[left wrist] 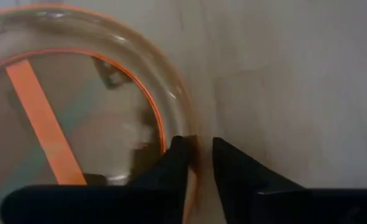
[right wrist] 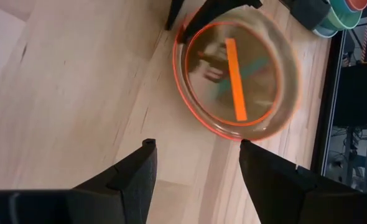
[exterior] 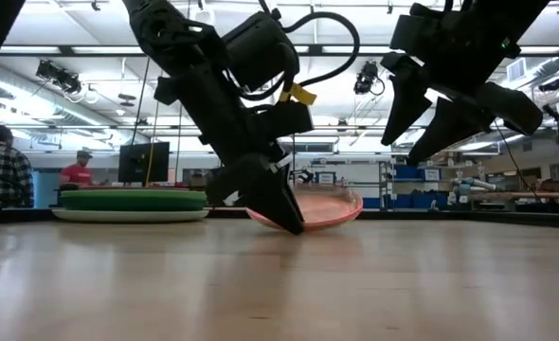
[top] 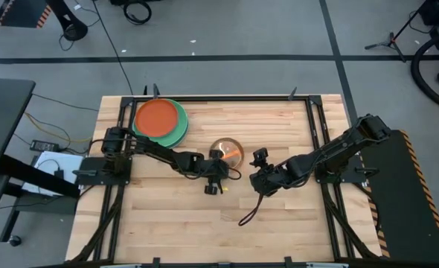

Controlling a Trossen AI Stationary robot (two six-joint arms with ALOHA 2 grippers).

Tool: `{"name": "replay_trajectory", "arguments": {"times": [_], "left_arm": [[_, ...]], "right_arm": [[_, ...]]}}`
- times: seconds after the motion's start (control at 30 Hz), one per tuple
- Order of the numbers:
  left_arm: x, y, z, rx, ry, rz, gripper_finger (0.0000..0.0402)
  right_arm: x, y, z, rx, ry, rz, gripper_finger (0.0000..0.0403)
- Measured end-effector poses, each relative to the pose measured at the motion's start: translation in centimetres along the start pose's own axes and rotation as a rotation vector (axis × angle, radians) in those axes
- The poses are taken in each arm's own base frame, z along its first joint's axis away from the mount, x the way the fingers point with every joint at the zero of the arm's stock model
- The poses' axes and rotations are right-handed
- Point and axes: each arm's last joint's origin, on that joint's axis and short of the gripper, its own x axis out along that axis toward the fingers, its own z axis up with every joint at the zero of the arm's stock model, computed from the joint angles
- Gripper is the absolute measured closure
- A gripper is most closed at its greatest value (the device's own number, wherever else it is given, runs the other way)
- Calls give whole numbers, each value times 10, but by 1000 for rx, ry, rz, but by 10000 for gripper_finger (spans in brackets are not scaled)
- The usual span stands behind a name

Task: Stack plastic plates
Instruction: Stack the small plates on the small orange plate

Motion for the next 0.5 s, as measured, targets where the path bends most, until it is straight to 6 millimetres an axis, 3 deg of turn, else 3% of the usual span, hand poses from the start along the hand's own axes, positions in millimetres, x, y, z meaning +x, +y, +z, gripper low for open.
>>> {"name": "replay_trajectory", "arguments": {"times": [0.23,0.5], "left_arm": [[2,9,-3,11,16,35,365],[-3,1,0,63,19,92,331]], "right_arm": [[0,0,0,-1,3,1,169],[0,0,-1,-2,7,2,169]]}}
